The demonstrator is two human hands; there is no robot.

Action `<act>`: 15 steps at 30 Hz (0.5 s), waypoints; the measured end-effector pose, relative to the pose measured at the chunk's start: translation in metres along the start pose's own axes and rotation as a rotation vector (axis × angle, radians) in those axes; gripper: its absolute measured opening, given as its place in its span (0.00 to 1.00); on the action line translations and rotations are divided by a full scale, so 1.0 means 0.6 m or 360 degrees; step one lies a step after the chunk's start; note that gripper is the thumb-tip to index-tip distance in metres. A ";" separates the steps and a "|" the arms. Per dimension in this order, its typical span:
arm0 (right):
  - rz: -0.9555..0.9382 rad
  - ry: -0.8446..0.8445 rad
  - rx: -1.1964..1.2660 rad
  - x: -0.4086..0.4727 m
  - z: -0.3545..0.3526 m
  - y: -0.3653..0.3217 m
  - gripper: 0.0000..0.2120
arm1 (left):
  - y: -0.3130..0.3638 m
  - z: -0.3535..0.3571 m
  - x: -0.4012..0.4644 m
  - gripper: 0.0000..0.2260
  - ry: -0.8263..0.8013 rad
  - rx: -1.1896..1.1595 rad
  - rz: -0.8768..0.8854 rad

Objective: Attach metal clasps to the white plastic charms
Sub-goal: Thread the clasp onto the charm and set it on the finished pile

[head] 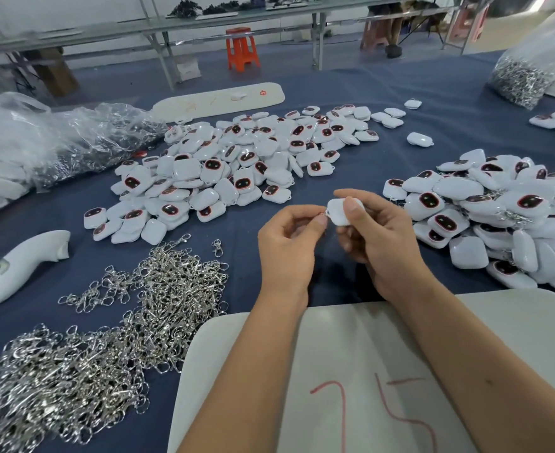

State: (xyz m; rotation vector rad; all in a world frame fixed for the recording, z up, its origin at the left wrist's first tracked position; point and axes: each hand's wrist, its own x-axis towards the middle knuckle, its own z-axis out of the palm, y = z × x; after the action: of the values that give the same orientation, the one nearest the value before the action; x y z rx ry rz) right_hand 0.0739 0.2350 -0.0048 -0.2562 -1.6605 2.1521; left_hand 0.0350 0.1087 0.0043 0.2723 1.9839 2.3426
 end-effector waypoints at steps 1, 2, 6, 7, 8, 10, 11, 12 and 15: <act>-0.0004 -0.0001 0.0023 0.001 0.001 0.001 0.07 | 0.000 0.004 -0.002 0.07 -0.0008 -0.0238 -0.0144; -0.0009 0.0006 0.0047 0.001 0.000 0.002 0.07 | 0.000 0.009 -0.004 0.06 -0.0018 -0.0443 -0.0272; -0.0041 -0.0015 0.0075 0.001 0.000 0.000 0.06 | 0.002 0.016 -0.009 0.05 -0.0005 -0.0741 -0.0500; -0.0042 -0.0043 0.0087 0.001 0.001 -0.001 0.07 | 0.002 0.017 -0.009 0.05 0.0009 -0.0767 -0.0501; -0.0031 -0.0078 0.0113 0.000 0.001 -0.002 0.08 | 0.002 0.017 -0.010 0.05 0.0040 -0.0801 -0.0498; 0.0009 -0.0154 0.0184 -0.003 0.004 -0.004 0.11 | 0.001 0.020 -0.010 0.06 0.0140 -0.0866 -0.0488; 0.0024 -0.0182 0.0196 -0.004 0.004 -0.004 0.12 | -0.001 0.021 -0.009 0.06 0.0190 -0.0859 -0.0452; 0.0028 -0.0200 0.0186 -0.005 0.005 -0.004 0.14 | -0.004 0.021 -0.008 0.07 0.0234 -0.0793 -0.0379; 0.0002 -0.0203 0.0144 -0.006 0.005 -0.003 0.15 | -0.011 0.009 0.003 0.09 0.0317 -0.0231 -0.0008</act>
State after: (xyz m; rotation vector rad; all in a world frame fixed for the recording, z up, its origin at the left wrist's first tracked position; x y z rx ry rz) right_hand 0.0762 0.2315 -0.0029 -0.0955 -1.6246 2.2797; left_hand 0.0339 0.1152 -0.0013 0.0268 1.8747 2.5849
